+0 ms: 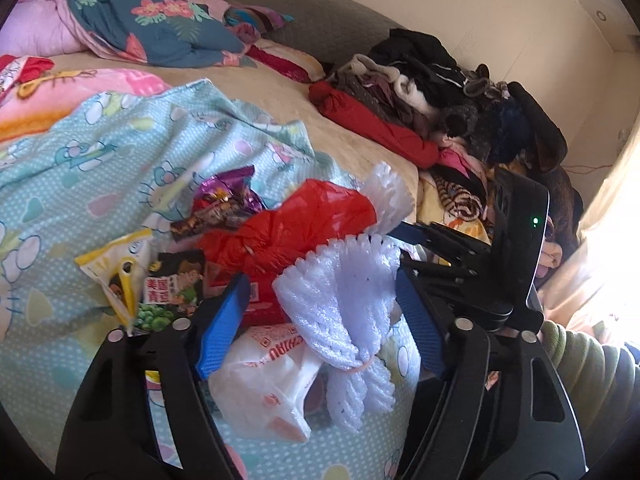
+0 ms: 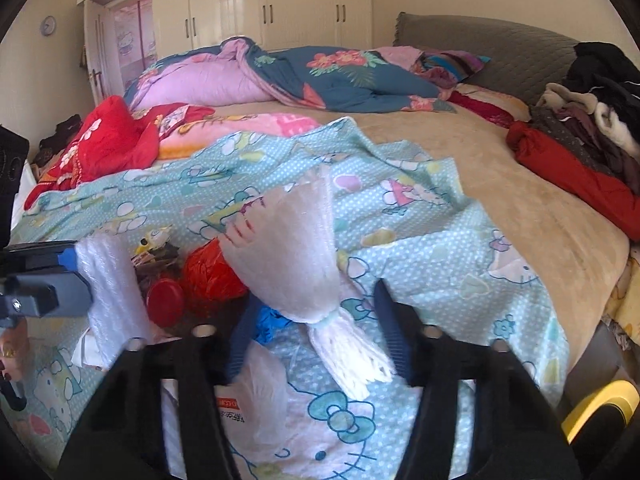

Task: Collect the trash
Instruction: 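Lower the left gripper onto the white mesh net and close on it, then carry the white mesh net with the left gripper over the yellow bin and release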

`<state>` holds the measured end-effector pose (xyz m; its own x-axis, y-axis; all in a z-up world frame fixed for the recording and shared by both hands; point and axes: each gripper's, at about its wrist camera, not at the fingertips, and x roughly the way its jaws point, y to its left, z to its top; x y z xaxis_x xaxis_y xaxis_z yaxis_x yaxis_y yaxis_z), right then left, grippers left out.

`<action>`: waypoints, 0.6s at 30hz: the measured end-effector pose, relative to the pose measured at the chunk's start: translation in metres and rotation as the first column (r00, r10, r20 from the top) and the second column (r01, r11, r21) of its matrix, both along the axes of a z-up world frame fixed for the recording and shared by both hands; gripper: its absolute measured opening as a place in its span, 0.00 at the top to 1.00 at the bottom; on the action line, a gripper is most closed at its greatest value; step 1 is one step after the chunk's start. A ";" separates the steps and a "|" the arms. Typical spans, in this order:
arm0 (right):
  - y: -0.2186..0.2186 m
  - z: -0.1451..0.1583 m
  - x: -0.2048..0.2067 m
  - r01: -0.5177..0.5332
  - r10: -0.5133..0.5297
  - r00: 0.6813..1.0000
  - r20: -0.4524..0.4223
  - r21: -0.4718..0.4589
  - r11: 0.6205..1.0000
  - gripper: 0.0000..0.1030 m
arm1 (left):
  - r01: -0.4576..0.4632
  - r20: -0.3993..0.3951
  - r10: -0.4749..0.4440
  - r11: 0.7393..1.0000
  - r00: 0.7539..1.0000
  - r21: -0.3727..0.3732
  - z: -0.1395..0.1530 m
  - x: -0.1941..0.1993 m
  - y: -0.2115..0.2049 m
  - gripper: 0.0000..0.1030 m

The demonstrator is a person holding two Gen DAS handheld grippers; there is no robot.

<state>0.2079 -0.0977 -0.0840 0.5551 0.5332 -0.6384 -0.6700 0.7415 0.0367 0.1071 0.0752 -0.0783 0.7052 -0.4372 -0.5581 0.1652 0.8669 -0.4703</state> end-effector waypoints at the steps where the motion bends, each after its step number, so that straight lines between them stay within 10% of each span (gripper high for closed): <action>1: 0.000 0.000 0.000 -0.009 0.009 1.000 -0.001 0.001 1.000 0.76 | 0.004 -0.001 -0.004 1.000 1.000 0.000 0.001 0.000 -0.002 0.46; 8: -0.023 0.018 -0.010 0.016 -0.018 1.000 0.011 0.110 0.994 0.77 | 0.025 0.013 -0.025 0.999 1.000 0.020 0.012 -0.002 -0.019 0.86; 18: -0.093 0.055 -0.022 0.134 -0.132 0.991 -0.028 0.304 0.943 0.77 | -0.014 0.118 0.005 0.997 0.993 0.073 0.059 -0.009 -0.048 0.91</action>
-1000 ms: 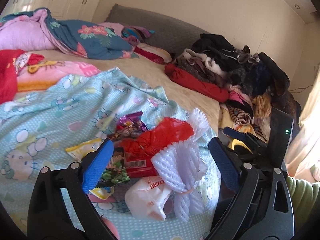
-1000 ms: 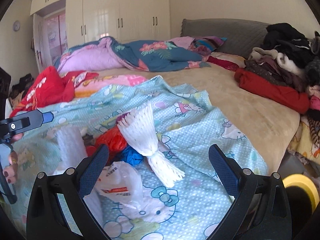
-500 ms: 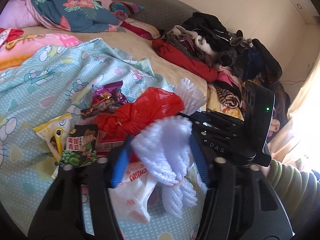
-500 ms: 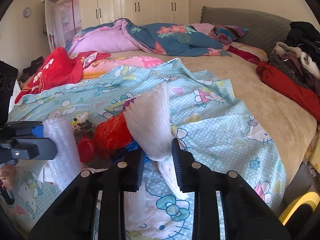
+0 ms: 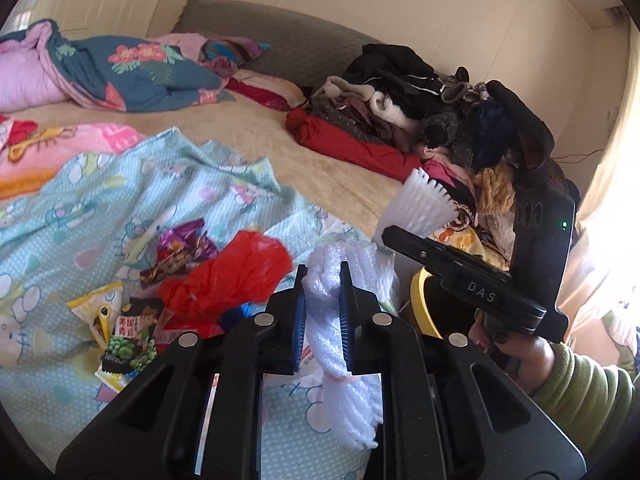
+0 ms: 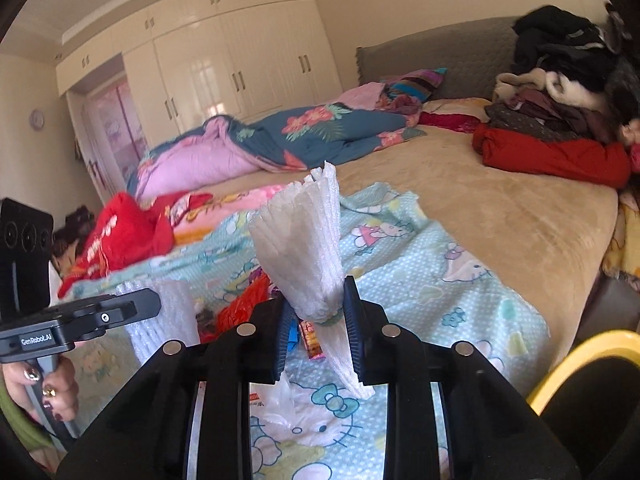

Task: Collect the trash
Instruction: 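Carry the white mesh net with the left gripper over the yellow bin and release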

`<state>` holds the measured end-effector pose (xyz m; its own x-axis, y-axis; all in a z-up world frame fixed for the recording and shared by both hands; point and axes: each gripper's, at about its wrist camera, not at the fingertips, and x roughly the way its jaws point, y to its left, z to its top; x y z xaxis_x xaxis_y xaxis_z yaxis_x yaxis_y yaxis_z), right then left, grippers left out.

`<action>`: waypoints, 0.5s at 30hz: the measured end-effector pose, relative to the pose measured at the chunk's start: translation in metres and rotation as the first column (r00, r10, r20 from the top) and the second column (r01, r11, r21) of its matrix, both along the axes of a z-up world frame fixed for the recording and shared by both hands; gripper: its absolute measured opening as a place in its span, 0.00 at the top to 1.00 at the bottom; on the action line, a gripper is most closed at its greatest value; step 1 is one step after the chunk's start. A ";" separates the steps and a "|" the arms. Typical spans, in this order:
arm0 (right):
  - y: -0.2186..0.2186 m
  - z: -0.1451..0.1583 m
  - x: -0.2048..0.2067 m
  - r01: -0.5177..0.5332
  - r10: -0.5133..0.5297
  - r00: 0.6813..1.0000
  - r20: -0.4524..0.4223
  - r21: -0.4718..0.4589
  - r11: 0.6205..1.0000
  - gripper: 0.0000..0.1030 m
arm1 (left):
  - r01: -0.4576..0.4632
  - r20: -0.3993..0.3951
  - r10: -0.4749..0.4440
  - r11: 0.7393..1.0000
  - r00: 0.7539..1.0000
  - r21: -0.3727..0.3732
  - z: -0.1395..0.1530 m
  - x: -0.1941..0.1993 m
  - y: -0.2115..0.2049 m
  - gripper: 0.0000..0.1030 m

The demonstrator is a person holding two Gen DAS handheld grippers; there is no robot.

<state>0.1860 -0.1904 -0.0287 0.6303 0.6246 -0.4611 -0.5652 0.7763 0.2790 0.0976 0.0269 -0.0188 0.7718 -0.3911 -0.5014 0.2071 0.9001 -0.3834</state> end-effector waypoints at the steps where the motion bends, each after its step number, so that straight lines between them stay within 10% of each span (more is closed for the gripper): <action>1: -0.006 0.001 -0.001 0.007 -0.007 1.000 -0.003 0.015 1.000 0.77 | -0.001 0.007 0.001 1.000 1.000 0.000 0.003 0.000 -0.004 0.91; 15: -0.092 0.018 -0.024 0.160 -0.160 0.987 -0.009 0.104 0.982 0.77 | 0.036 0.069 -0.038 0.999 0.997 0.025 0.025 0.003 -0.078 0.91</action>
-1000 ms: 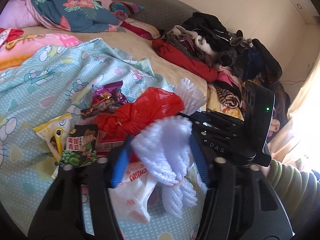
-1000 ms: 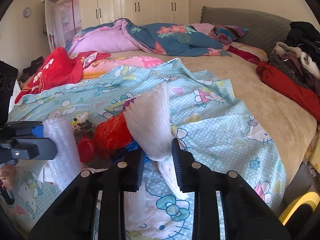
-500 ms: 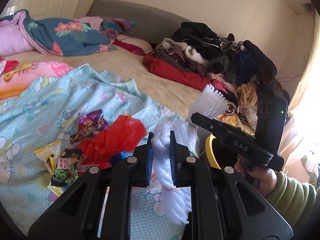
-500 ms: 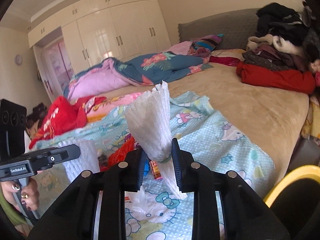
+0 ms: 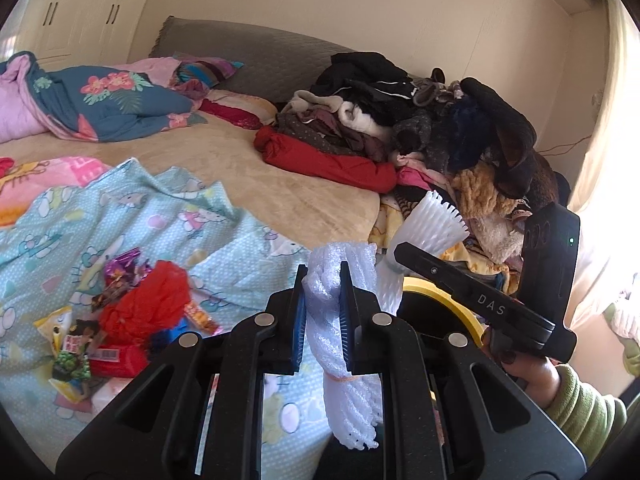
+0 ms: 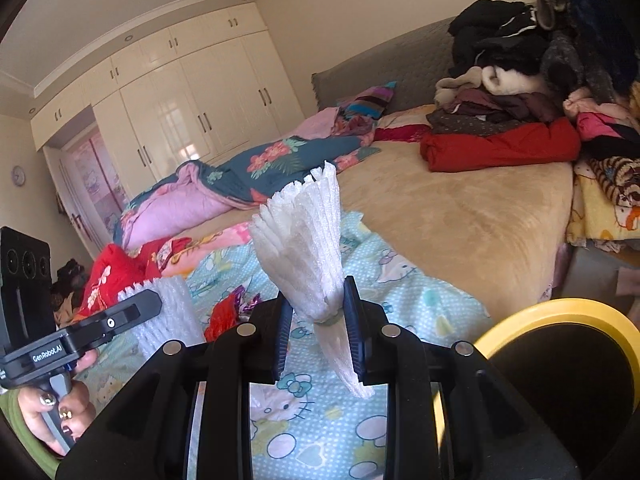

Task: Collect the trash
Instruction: 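Carry the white mesh net with the left gripper over the yellow bin and release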

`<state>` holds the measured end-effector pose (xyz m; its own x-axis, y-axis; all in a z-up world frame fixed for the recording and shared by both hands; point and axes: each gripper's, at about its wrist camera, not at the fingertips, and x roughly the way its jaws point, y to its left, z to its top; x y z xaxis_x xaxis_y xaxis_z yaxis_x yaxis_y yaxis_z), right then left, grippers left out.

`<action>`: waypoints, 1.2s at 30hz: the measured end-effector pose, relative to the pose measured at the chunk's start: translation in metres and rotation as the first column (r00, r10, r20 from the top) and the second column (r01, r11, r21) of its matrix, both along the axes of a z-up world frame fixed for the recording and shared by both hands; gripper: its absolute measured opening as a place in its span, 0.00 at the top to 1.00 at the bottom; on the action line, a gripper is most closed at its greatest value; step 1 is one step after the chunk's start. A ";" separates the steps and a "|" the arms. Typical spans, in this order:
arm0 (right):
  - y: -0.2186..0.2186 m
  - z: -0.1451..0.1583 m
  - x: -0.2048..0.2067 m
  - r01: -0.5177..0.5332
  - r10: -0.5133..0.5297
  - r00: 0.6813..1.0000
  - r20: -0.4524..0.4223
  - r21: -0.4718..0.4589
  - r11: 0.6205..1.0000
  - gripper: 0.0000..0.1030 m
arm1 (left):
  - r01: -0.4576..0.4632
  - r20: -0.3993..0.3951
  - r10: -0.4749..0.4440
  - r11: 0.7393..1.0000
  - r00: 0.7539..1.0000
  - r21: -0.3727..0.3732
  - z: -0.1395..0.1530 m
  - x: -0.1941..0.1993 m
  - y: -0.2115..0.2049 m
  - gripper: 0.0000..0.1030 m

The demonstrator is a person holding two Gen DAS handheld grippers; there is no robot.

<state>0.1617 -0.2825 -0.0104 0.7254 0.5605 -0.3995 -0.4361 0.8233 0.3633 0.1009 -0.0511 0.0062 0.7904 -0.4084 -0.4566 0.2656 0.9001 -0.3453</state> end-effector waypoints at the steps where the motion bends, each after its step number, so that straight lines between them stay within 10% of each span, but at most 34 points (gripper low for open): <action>1: -0.005 0.001 0.000 0.011 -0.011 1.000 0.000 0.005 1.000 0.77 | 0.005 0.000 -0.005 1.000 1.000 0.001 0.000 0.001 -0.006 0.91; 36: -0.174 -0.047 0.017 0.413 -0.378 0.893 -0.242 0.112 0.904 0.75 | 0.165 -0.046 -0.162 0.984 0.986 0.074 -0.047 0.051 -0.159 0.91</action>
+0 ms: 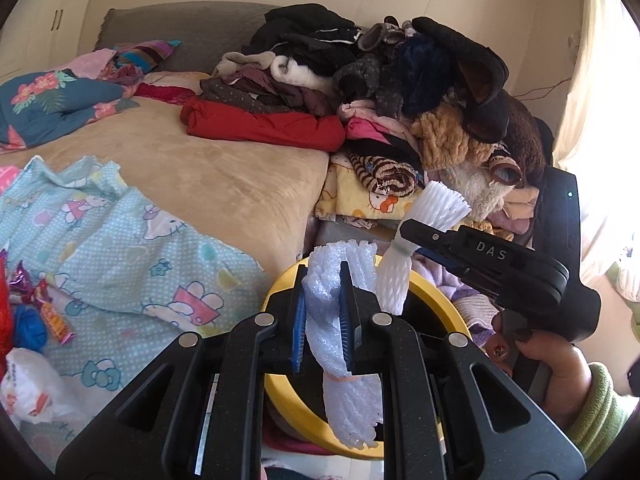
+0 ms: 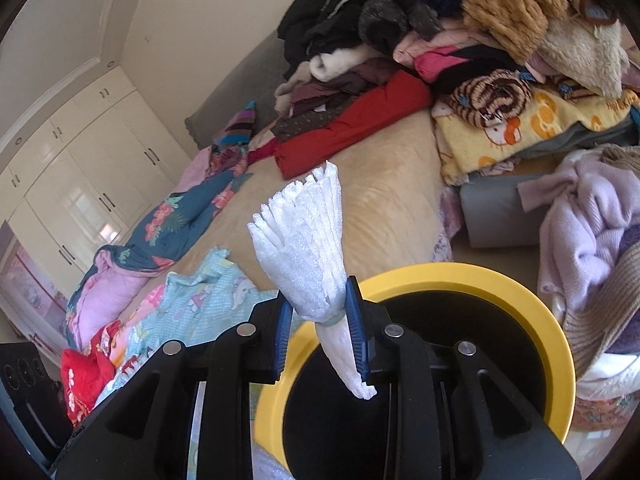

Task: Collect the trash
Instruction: 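Carry the white mesh net with the left gripper over the yellow bin and release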

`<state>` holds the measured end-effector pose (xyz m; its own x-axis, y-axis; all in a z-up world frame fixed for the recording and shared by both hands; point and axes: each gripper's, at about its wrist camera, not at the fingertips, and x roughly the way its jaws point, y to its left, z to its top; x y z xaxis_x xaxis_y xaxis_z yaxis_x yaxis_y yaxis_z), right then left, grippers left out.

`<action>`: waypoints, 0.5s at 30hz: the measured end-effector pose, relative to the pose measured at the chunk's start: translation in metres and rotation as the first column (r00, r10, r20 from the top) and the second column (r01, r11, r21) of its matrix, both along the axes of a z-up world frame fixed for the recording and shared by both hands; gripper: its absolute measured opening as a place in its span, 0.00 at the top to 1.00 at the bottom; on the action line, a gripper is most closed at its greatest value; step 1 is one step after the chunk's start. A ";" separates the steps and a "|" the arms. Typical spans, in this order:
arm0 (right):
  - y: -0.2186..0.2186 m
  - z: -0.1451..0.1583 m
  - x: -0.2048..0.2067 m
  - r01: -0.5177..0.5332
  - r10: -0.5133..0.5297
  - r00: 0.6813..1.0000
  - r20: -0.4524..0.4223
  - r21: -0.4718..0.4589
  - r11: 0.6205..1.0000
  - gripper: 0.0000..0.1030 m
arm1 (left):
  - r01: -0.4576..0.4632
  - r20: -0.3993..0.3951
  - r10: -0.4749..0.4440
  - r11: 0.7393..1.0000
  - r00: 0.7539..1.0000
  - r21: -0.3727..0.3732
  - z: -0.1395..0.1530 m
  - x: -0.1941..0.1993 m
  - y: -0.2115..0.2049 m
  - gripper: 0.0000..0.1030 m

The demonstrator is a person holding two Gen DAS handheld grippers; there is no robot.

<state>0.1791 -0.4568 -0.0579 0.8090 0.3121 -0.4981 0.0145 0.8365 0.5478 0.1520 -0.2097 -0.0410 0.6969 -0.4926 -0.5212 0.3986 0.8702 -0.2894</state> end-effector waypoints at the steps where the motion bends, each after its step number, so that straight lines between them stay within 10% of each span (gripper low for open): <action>1: -0.002 -0.003 0.000 0.007 -0.007 1.000 -0.012 0.001 1.000 0.75 | 0.001 -0.003 -0.001 1.000 1.000 0.003 -0.003 0.002 -0.002 0.91; 8: -0.006 -0.015 0.004 0.023 -0.023 0.996 -0.081 -0.005 1.000 0.66 | 0.017 -0.033 -0.016 1.000 0.999 0.010 -0.020 0.014 -0.010 0.90; 15: -0.005 -0.017 0.006 0.024 -0.024 0.995 -0.098 -0.007 1.000 0.46 | -0.031 -0.045 0.030 0.999 0.999 -0.029 -0.029 0.012 0.007 0.32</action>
<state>0.1853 -0.4618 -0.0744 0.7631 0.2903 -0.5774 0.0881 0.8384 0.5379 0.1643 -0.2030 -0.0696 0.6882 -0.4873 -0.5375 0.3583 0.8725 -0.3323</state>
